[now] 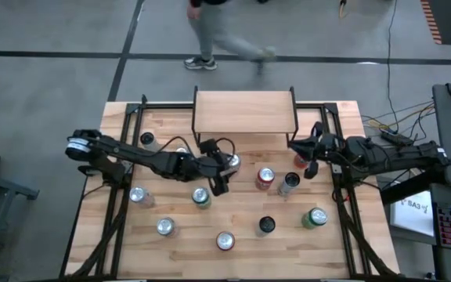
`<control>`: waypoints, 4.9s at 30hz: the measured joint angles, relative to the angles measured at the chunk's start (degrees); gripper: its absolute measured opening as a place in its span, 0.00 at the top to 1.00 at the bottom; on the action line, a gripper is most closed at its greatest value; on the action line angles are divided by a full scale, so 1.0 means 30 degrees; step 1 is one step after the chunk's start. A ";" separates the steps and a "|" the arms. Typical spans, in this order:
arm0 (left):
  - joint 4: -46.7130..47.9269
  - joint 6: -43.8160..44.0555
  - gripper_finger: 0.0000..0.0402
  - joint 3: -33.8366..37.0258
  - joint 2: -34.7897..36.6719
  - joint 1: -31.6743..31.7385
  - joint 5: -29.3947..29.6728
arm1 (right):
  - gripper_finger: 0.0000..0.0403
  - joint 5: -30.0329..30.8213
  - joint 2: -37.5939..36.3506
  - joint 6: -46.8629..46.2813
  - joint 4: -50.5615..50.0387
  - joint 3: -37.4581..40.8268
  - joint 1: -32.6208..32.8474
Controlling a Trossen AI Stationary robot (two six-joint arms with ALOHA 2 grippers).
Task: Place canned beverage on shelf
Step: Put the top white red soda can on the shelf
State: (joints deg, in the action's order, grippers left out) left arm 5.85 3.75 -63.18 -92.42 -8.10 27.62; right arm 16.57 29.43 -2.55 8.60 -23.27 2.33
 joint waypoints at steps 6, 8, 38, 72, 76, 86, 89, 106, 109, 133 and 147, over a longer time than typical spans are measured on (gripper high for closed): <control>0.0261 -0.0393 0.17 -0.0576 -0.1027 0.0100 0.0012 | 0.94 -0.0006 0.0378 -0.0649 -0.0401 0.0022 0.0000; 0.0373 -0.0381 0.14 -0.0750 -0.1274 0.0165 0.0042 | 0.94 -0.0006 0.0451 -0.0699 -0.0509 0.0022 0.0007; 0.0523 0.0994 0.12 -0.0761 -0.2113 0.1547 0.0124 | 0.94 -0.0013 0.0516 -0.1005 -0.1354 0.0051 0.0015; 0.0056 0.1881 0.17 -0.0538 -0.3490 0.1617 0.0124 | 0.94 -0.0013 0.0509 -0.1005 -0.1368 0.0051 0.0015; 0.0013 0.1934 0.23 -0.0538 -0.3490 0.1617 0.0120 | 0.94 -0.0013 0.0509 -0.1005 -0.1368 0.0051 0.0015; 0.0074 0.2011 0.28 -0.0540 -0.3434 0.1430 0.0146 | 0.94 -0.0013 0.0509 -0.1005 -0.1368 0.0051 0.0015; 0.0661 0.1837 0.29 -0.0795 -0.3213 0.1145 -0.0036 | 0.94 -0.0012 0.0509 -0.1005 -0.1367 0.0051 0.0015; 0.6615 -0.1157 0.29 -0.6689 -0.2601 -0.0019 -0.0733 | 0.94 -0.0012 0.0509 -0.0954 -0.1368 0.0058 0.0007; 0.7104 -0.2036 0.29 -0.7784 -0.2525 -0.0036 -0.1302 | 0.94 -0.0007 0.0509 -0.0954 -0.1368 0.0057 0.0007; 0.8901 -1.2217 0.29 -1.3386 -0.2438 0.7680 -1.3127 | 0.94 -0.0006 0.0509 -0.0947 -0.1376 0.0058 0.0007; 0.8585 -1.3343 0.29 -1.3450 -0.3522 1.0713 -1.5426 | 0.94 -0.0006 0.1496 -0.0998 -0.1338 0.0058 0.0007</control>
State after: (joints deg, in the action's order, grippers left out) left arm 31.61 -36.28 -103.53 -102.99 24.04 -18.66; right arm 16.56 33.92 -5.54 4.58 -23.09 2.35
